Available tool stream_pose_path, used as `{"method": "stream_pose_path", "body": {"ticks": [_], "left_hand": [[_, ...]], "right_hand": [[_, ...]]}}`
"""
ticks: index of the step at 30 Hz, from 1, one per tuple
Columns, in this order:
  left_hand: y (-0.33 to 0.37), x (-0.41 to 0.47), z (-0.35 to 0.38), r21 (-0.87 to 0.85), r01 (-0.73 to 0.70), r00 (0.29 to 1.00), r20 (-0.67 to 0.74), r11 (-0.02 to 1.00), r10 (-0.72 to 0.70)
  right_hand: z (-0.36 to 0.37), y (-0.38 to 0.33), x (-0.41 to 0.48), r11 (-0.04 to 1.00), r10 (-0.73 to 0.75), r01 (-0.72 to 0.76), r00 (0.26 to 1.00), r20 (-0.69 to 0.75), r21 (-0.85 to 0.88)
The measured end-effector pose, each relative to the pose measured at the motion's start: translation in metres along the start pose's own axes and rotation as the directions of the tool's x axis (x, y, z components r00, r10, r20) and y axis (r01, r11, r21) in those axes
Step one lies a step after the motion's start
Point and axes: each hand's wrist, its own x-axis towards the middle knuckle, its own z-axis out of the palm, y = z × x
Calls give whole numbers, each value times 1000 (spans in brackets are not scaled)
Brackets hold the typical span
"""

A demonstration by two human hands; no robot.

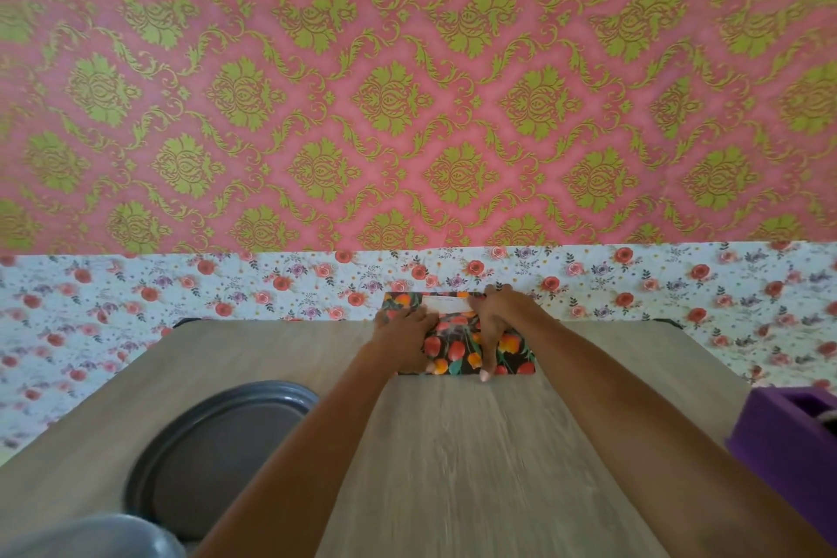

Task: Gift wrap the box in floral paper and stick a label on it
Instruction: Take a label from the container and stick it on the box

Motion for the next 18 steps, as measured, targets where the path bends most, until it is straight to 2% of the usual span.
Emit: {"method": "stream_pose_path", "body": {"ticks": [6, 9, 12, 15, 18], "left_hand": [[2, -9, 1, -9, 29, 998, -60, 1000, -30], [5, -13, -1, -19, 50, 995, -88, 999, -51], [8, -14, 0, -54, 75, 991, -107, 996, -81], [16, -18, 2, -64, 118, 986, -111, 991, -125], [23, -24, 4, -67, 159, 977, -131, 985, -167]], "right_hand": [[-1, -6, -3, 999, 44, -44, 999, 4, 5], [5, -6, -9, 998, 52, -51, 998, -38, 33], [17, -7, -16, 990, 80, -57, 982, -173, 133], [34, -13, -24, 972, 113, -14, 905, -410, 237], [45, -18, -34, 986, 107, -26, 863, -494, 167]]}}
